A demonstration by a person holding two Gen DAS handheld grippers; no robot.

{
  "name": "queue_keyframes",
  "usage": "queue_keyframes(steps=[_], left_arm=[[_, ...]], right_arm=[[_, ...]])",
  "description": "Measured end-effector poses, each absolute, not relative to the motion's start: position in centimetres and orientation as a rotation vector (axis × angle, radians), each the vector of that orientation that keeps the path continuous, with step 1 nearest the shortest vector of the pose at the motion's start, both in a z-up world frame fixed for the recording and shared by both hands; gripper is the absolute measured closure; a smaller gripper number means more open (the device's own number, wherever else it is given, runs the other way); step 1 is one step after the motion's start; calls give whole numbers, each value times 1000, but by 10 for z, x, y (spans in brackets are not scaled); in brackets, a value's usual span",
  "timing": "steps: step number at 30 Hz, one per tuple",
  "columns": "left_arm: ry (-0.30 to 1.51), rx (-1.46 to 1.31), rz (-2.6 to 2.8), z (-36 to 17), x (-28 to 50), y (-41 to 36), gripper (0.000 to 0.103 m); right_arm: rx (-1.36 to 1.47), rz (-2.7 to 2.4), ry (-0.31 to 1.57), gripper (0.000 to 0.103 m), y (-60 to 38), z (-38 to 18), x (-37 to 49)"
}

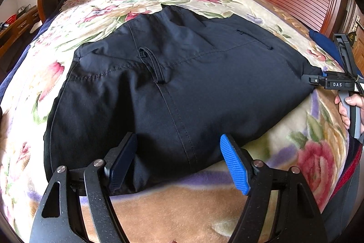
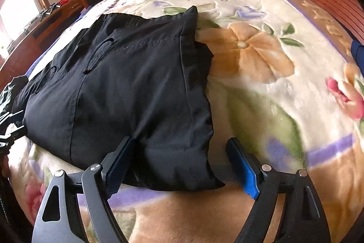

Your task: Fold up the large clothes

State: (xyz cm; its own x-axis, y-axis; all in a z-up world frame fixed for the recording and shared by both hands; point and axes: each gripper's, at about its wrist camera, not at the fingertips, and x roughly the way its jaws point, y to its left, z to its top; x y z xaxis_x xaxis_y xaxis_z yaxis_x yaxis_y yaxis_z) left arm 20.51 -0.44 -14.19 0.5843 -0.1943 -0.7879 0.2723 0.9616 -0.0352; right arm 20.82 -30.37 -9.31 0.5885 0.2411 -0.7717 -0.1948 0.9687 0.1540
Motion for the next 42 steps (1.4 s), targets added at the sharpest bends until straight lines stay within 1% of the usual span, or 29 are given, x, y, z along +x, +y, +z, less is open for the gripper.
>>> queue_keyframes(steps=[11,13,15,19,21,22,23,24,26,33,42], left_arm=[[908,94,-273,-142,205,-5,27],[909,94,-272,-141,205,-5,27],[909,95,-272,-142,206,-4,27],[908,98,-270,-143,206,-4,27],[909,97,-271,-143,206,-4,27],[908,97,-270,-143,206,-4,27],[909,96,-270,-143,206,-4,27],[909,95,-270,-143,206,-4,27],[910,92,-271,-142,207,-3,27],[898,60,-290,-131,203,0,27],[806,18,-301,-99,185,24,27]], right_arm=[[60,277,929,20,-302,-95,206],[64,289,934,23,-301,-95,206],[72,309,942,32,-300,-95,206],[78,332,953,43,-297,-95,207],[103,359,952,58,-297,-95,206],[115,377,950,64,-297,-95,206],[128,395,948,77,-297,-94,205],[139,409,944,82,-297,-92,204],[115,402,938,85,-295,-86,203],[88,396,823,88,-290,-39,192],[3,411,736,89,-251,12,187]])
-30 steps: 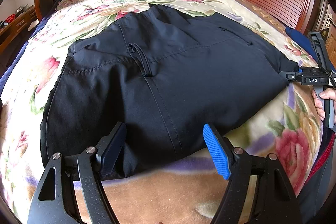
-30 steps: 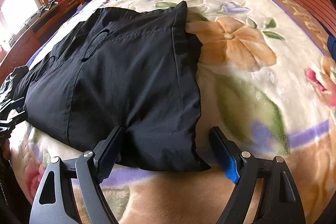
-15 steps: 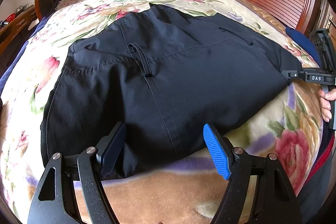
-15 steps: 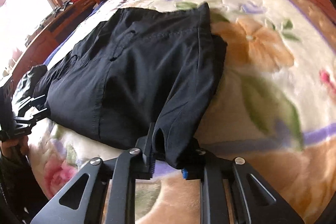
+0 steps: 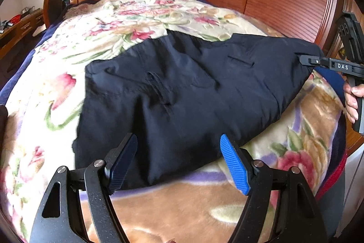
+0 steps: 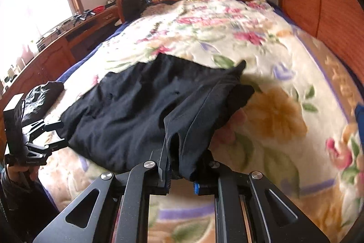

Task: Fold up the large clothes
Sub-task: 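Grasp the coat edge with the right gripper and lift it over the coat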

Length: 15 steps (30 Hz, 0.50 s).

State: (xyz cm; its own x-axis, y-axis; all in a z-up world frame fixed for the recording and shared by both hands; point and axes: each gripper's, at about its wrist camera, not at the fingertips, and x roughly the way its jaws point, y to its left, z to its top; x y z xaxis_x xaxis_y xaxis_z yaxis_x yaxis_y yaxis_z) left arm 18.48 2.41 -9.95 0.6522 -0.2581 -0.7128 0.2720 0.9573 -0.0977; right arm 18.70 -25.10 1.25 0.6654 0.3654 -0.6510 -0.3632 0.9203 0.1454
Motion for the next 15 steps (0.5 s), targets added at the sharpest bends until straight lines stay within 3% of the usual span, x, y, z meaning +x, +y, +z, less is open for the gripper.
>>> queue_keyframes(steps=[15], left_arm=[[720,-68,-203,-80,154,108,27]], right_arm=[[-200,599,599,91,-119,74,180]])
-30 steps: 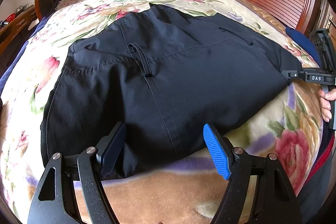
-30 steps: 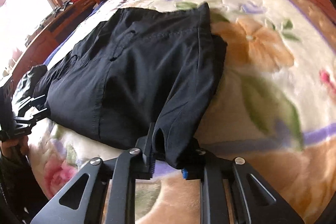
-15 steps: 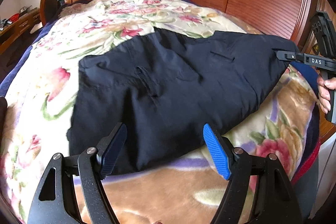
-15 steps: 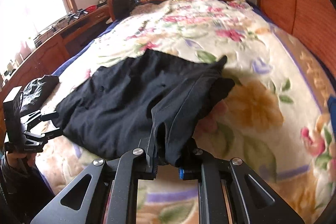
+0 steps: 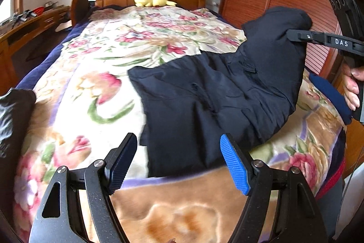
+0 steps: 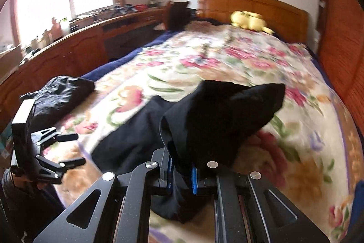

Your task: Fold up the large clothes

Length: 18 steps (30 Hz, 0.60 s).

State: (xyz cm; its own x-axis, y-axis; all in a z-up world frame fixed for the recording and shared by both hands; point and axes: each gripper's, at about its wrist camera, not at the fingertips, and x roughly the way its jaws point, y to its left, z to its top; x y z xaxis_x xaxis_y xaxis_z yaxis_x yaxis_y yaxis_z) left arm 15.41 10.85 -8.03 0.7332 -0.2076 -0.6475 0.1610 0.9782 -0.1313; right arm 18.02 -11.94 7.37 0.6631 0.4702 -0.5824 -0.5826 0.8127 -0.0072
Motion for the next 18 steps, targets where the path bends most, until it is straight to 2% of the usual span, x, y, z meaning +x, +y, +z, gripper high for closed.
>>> queue_keyframes(steps=[7,13,16,18], left_arm=[[701,-105,-153,-80,146,136,27],[694,-132,-128,-81,139,155,27],[692,-142,-122,-81,137,162,27],[690,-144,-122,-81,137,163,27]], right_arm=[[-263,743,602,91,-46,63,182],[-288,836,721,91,-9,15,193],[-298,819,783,88,-2,-3,202],[-277,821,804,80,-4,-4,208]])
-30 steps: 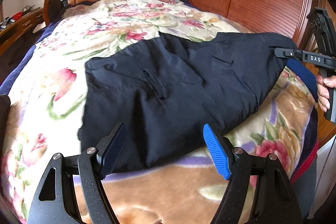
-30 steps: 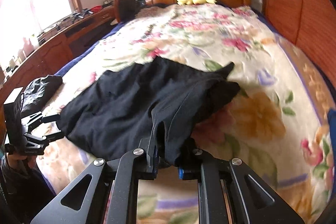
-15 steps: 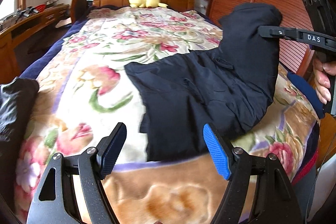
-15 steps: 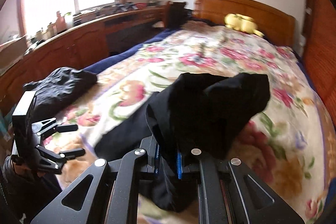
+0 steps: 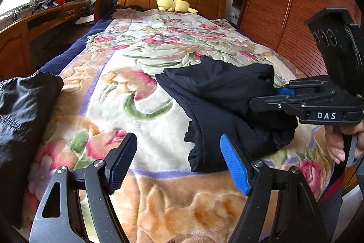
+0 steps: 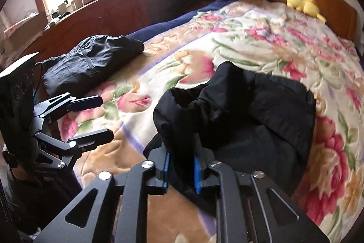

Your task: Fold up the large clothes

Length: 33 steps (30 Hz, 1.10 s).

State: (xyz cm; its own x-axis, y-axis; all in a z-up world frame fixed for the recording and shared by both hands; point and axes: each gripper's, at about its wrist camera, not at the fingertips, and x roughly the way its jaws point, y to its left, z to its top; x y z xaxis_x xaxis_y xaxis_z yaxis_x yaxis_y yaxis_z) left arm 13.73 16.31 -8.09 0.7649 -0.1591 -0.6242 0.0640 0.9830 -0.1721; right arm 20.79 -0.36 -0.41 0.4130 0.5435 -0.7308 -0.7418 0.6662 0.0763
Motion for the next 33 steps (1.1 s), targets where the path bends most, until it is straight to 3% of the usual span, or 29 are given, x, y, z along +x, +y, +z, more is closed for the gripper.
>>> queue_keyframes(steps=[1,3,6,10,13,18,25,33], left_arm=[[688,-144,-122,-80,137,164,27],[686,-142,-125,-80,136,163,27],[687,-138,-126,-79,136,161,27],[685,-134,-128,-78,136,159,27],[678,-132,-130,-76,135,156,27],[666,-132,-138,-72,133,154,27],[629,-145,-141,-65,132,150,27],[644,-126,-164,-65,144,133,27]], right_arm=[[-266,818,802,75,-4,0,211],[-242,819,774,53,-13,12,210],[-195,827,718,46,-31,31,202],[-238,740,654,46,-60,30,194],[-264,663,705,46,-77,9,206],[-261,617,799,62,-93,-38,221],[-285,631,870,63,-68,-95,232],[-283,625,840,63,-71,-93,225]])
